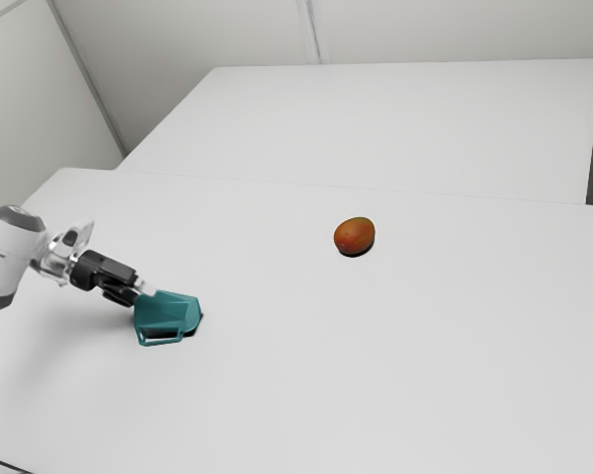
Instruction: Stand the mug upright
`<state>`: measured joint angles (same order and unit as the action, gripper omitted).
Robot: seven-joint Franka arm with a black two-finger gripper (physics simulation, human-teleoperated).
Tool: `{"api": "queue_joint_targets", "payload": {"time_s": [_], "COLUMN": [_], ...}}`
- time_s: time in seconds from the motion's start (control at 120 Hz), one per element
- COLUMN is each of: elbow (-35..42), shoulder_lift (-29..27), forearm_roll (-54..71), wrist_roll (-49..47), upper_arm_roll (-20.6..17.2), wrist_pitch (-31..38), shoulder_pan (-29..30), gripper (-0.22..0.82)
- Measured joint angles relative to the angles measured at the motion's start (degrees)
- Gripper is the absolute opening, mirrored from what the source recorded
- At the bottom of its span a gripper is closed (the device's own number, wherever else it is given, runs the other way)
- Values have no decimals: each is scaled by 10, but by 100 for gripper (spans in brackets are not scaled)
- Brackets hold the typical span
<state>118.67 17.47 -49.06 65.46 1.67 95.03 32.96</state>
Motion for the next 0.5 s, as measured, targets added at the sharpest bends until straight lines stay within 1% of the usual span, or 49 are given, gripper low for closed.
{"api": "queue_joint_targets", "payload": {"time_s": [0.117, 0.217, 0.325, 0.408, 0.5], "elbow": [1, 0, 0, -1, -1], "shoulder_lift": [1, 1, 0, -3, -4], "forearm_roll": [-7, -10, -11, -11, -13], "wrist_roll": [6, 10, 16, 21, 27], "upper_arm_roll": [0, 0, 0, 0, 0], "wrist_pitch": [-9, -15, -19, -21, -22], "shoulder_pan": [0, 0, 0, 0, -1], "gripper": [31, 19, 3, -5, -10]}}
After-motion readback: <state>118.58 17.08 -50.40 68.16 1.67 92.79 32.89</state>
